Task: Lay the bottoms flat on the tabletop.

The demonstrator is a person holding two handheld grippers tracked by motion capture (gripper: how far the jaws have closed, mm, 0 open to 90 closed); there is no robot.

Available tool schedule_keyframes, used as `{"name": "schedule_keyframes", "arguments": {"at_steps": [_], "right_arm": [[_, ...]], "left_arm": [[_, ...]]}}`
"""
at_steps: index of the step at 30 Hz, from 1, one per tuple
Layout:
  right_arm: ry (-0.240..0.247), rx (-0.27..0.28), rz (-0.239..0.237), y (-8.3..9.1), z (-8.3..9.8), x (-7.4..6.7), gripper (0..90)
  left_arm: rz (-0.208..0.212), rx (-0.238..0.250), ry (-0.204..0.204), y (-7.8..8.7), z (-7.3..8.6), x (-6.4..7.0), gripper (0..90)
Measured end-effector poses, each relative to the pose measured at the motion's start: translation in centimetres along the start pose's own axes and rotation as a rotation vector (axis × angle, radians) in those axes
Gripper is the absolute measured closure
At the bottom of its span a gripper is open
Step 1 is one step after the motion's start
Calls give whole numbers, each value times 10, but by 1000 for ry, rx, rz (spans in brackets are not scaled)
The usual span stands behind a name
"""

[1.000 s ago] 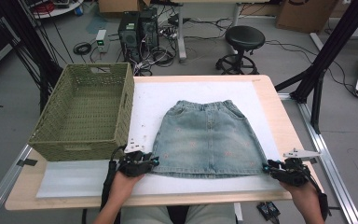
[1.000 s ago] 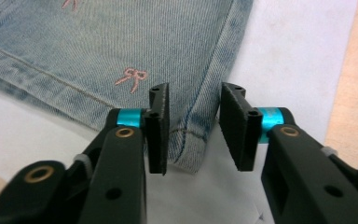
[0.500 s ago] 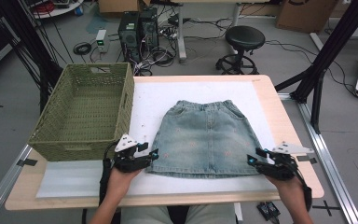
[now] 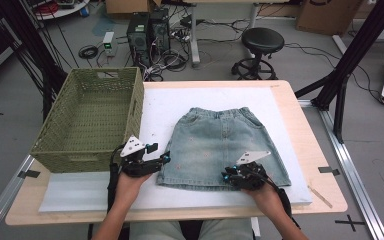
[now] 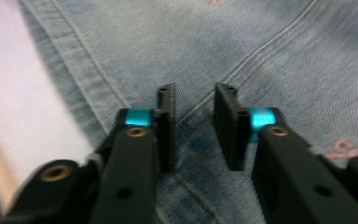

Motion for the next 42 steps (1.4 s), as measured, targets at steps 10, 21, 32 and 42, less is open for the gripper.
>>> {"name": "schedule_keyframes", "arguments": {"at_steps": [10, 21, 32, 42], "right_arm": [[58, -23, -89, 10, 8, -16, 749], [79, -5, -62, -16, -18, -26, 623], [6, 131, -3, -4, -59, 14, 300], [-165, 67, 220, -43, -108, 93, 429]], "left_arm": [[5, -21, 8, 2, 5, 1, 411], [12, -23, 21, 5, 5, -2, 411], [39, -17, 6, 10, 6, -1, 406], [61, -20, -10, 6, 5, 3, 393]]}}
Point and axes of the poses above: each handheld gripper's, and its own axes: y roughly backward along the jaws, z roughly out of its underside, x roughly to its right, the point moved 5 cm from there along -y, roughly forward along the jaws, and after that the axes turned 1 degree about -x, right-handed, at the moved point
